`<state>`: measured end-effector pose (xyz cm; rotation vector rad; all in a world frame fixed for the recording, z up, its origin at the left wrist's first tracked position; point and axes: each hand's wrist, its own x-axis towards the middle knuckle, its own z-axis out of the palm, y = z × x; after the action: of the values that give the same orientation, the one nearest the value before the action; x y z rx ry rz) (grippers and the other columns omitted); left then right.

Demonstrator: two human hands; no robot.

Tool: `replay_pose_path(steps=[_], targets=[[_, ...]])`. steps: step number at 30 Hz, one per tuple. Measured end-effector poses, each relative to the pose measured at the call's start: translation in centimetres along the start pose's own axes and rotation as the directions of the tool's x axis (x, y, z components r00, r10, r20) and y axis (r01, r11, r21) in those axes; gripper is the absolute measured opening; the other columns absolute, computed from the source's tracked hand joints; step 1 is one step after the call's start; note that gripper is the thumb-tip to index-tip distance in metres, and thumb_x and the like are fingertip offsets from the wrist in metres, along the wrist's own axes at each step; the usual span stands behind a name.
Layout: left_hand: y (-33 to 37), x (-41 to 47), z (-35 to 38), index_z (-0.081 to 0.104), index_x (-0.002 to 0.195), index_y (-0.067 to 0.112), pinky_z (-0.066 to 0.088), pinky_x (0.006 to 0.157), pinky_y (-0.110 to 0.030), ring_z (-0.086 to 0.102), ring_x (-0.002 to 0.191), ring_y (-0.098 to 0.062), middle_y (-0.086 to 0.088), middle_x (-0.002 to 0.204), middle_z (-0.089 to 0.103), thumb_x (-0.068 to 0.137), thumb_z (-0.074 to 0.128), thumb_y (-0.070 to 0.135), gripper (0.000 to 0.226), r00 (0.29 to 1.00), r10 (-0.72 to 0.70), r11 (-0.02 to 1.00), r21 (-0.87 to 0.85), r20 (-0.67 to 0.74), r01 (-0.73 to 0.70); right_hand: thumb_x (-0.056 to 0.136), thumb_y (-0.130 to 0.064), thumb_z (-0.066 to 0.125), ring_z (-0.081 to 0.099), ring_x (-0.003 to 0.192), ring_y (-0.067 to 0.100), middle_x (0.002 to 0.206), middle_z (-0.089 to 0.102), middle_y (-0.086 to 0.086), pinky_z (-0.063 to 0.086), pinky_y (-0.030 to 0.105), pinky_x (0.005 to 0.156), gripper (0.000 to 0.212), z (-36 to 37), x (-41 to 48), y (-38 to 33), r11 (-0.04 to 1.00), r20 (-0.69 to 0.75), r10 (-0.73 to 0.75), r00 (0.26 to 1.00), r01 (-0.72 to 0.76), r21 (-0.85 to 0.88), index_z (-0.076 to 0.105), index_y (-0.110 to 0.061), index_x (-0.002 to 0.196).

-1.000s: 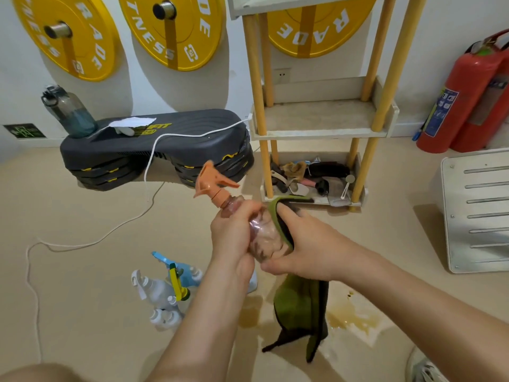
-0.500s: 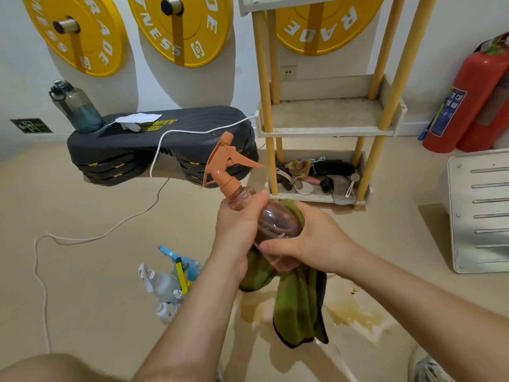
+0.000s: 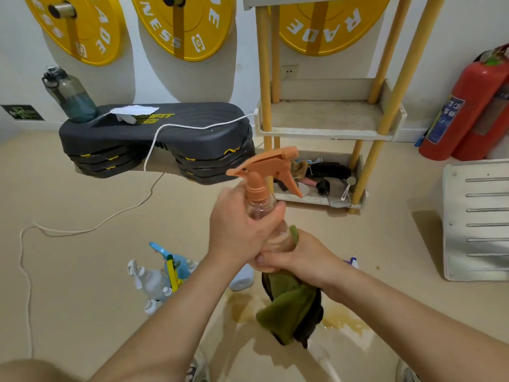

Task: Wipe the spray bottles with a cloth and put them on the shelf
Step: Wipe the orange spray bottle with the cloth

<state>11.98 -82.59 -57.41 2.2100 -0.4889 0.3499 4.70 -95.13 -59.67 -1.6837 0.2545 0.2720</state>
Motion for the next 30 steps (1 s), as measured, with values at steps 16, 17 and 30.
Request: replay_pose_path(steps=[16, 17, 30], targets=[[-13.3, 3.6, 0.5, 0.058, 0.108, 0.035, 0.05, 0.078, -0.034, 0.063, 0.094, -0.018, 0.014, 0.1, 0.07, 0.082, 0.063, 0.027, 0.028, 0.821, -0.561, 0.827, 0.112, 0.103, 0.551, 0.099, -0.011, 0.039, 0.068, 0.085, 0.031, 0.088, 0.071, 0.014, 0.056, 0.041, 0.076, 0.026, 1.0, 4.0, 5.1, 0.908, -0.174, 0.196, 0.965, -0.246, -0.338, 0.065, -0.011, 0.097], [-14.0, 4.1, 0.4, 0.059, 0.108, 0.036, 0.052, 0.081, -0.036, 0.064, 0.094, -0.018, 0.013, 0.101, 0.07, 0.08, 0.064, 0.025, 0.03, 0.802, -0.589, 0.808, 0.079, 0.098, 0.584, 0.101, -0.013, 0.039, 0.068, 0.087, 0.029, 0.091, 0.071, 0.013, 0.055, 0.038, 0.077, 0.027, 1.1, 4.2, 5.3, 0.91, -0.171, 0.226, 0.959, -0.271, -0.313, 0.066, -0.015, 0.099], [-26.4, 9.6, 3.4, 0.073, 0.094, 0.03, 0.053, 0.073, -0.025, 0.064, 0.084, -0.009, 0.013, 0.092, 0.07, 0.082, 0.064, 0.03, 0.015, 0.657, -0.718, 0.69, 0.362, 0.23, 0.627, 0.101, -0.016, 0.05, 0.068, 0.092, 0.038, 0.097, 0.072, 0.019, 0.056, 0.04, 0.08, 0.023, 2.7, 11.3, 6.9, 0.905, -0.216, 0.424, 0.88, -0.42, 0.065, 0.072, -0.014, 0.096]])
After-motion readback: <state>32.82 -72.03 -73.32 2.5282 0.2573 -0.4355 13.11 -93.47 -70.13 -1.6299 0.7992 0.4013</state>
